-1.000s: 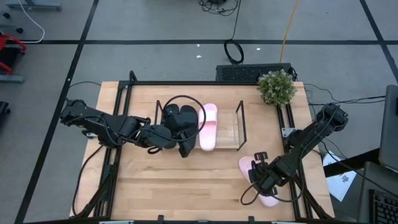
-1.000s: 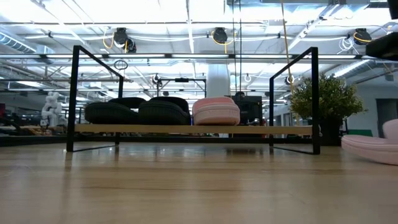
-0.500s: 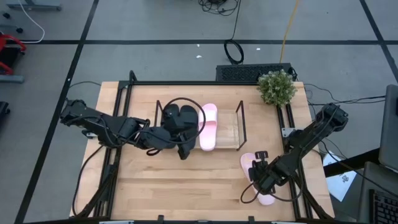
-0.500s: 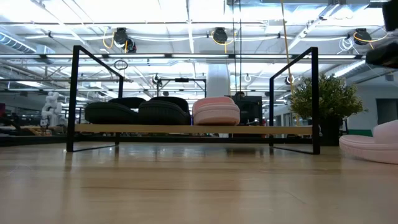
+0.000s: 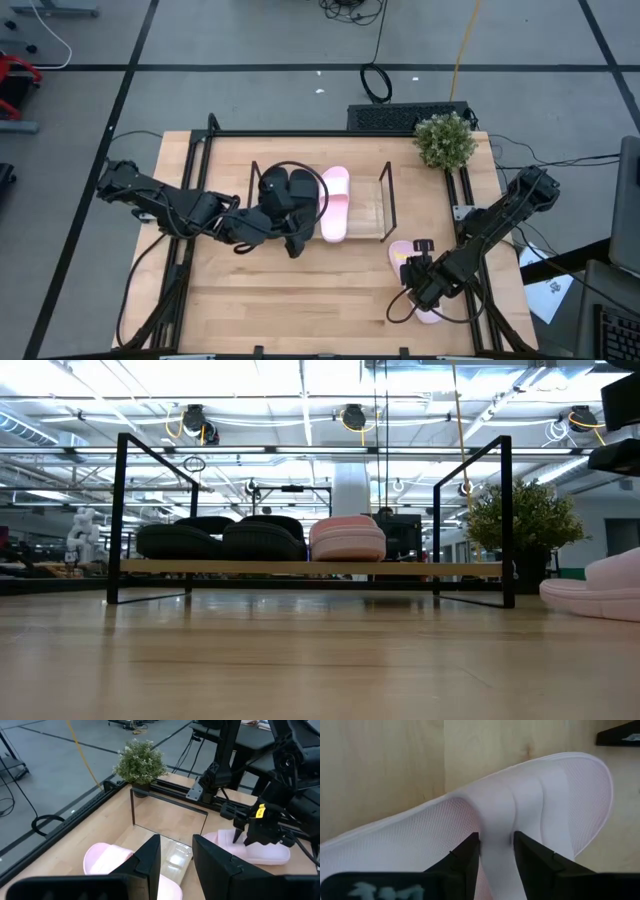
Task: Pick and place slides into the shelf
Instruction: Put the pink slipper on the shelf
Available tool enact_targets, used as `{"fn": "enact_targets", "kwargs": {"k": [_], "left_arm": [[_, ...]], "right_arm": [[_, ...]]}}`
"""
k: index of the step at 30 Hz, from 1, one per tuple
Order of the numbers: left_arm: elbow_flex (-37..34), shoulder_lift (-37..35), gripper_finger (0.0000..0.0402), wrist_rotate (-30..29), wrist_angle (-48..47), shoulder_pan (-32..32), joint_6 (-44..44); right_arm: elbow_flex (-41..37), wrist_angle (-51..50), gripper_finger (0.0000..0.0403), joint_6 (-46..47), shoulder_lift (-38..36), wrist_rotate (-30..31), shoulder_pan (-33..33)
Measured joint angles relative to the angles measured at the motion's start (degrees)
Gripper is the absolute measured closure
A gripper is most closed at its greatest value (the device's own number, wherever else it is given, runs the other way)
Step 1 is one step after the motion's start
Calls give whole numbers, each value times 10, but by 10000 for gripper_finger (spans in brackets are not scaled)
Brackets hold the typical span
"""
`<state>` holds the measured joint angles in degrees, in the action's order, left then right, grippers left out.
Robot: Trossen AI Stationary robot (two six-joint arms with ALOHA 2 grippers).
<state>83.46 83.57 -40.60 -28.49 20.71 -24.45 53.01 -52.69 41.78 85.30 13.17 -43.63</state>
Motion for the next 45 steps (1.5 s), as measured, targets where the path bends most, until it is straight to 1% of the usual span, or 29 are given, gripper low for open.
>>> {"fn": "enact_targets", "kwargs": {"k": [9, 15, 22, 28, 34, 40, 45], "left_arm": [[0, 0, 289, -1, 0, 0, 13], [0, 0, 289, -11, 0, 0, 17], [0, 0, 289, -12, 0, 0, 17], [0, 0, 289, -12, 0, 0, 17], [0, 0, 289, -14, 0, 8, 17], [0, 0, 289, -14, 0, 16, 17], [0, 0, 289, -15, 0, 16, 17]], "right_arm": [[0, -4, 333, 11, 0, 2, 0], [0, -6, 350, 29, 0, 4, 0], [-1, -14, 366, 56, 0, 43, -4], [-1, -13, 396, 58, 0, 39, -4], [-1, -13, 400, 71, 0, 36, -4], [2, -18, 402, 107, 0, 36, -22], [48, -75, 402, 147, 1, 30, -46]]}}
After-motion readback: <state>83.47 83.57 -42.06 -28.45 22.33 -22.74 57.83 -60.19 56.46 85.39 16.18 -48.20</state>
